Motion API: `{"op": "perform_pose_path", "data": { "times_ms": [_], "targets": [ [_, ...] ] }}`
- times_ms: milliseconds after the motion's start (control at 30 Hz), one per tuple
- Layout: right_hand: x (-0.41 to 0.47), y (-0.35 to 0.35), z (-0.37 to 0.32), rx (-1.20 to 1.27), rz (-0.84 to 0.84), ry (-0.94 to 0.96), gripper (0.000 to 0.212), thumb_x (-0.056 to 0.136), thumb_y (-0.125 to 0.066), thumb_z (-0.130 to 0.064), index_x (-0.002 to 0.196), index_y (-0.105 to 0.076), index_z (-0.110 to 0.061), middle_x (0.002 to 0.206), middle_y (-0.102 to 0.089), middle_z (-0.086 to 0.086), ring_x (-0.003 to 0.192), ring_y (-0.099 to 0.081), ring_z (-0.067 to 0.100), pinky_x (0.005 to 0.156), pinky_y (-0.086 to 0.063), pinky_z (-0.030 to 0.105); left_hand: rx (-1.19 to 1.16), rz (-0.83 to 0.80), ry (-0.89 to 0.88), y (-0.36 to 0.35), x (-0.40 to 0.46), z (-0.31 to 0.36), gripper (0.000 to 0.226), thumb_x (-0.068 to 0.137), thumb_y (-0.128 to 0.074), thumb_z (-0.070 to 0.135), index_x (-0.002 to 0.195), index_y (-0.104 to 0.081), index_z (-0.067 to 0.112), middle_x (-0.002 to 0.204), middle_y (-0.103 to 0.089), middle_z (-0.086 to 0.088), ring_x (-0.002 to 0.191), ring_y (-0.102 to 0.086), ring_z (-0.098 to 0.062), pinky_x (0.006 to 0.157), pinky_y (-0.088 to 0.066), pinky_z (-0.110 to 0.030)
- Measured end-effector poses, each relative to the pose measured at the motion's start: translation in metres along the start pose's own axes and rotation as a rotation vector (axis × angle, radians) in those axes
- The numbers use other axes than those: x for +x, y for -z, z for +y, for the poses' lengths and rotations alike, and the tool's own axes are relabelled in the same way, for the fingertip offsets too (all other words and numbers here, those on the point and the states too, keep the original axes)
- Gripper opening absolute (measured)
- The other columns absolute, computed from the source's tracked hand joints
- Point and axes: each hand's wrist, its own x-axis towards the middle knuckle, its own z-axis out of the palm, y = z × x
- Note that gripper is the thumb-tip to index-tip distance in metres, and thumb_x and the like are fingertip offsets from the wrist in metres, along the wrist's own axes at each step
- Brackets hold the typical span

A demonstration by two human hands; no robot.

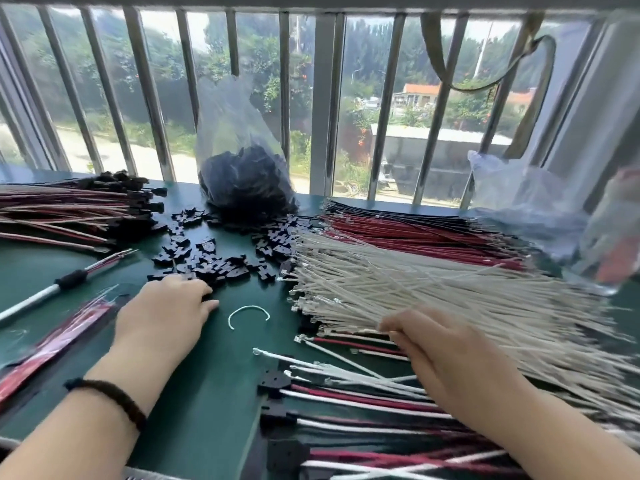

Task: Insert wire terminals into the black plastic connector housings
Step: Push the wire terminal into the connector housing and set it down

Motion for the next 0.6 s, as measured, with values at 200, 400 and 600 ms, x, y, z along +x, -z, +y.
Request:
{"op": "perform_pose_path", "data": {
  "times_ms": [200,400,600],
  "targets": [
    [-0.004,-0.006,0.008,0.231,0.027,-0.085,0.016,0.085,-0.062,-0.027,0.097,-0.071,-0.032,0.085,-0.064,-0.023,0.077,-0.062,0.000,0.063,-0.052,0.021,-0.271,0.047,0.009,0.010,-0.012,0.004,0.030,0.084,-0.065,0.014,0.114,-0.064,0.013,0.108,-0.066,-0.008,0.102,-0.058,-0.027,0.089,-0.046,-0.037],
    [-0.002,-0.005,0.008,0.320,0.083,-0.130,0.014,0.080,-0.072,-0.021,0.089,-0.072,-0.033,0.081,-0.066,-0.022,0.078,-0.063,0.001,0.066,-0.049,0.015,-0.824,0.007,-0.088,0.032,-0.066,0.032,0.034,0.066,-0.081,0.013,0.087,-0.071,0.038,0.076,-0.070,0.021,0.072,-0.065,0.004,0.061,-0.046,-0.010],
    [-0.002,-0.001,-0.001,0.418,0.119,-0.032,0.013,0.085,-0.062,-0.032,0.093,-0.072,-0.029,0.081,-0.065,-0.017,0.073,-0.064,0.008,0.060,-0.051,0.026,-0.980,-0.075,-0.332,0.039,-0.084,0.071,0.044,0.072,-0.075,0.000,0.082,-0.070,0.042,0.097,-0.060,0.022,0.078,-0.064,-0.003,0.066,-0.051,-0.011]
  ]
}}
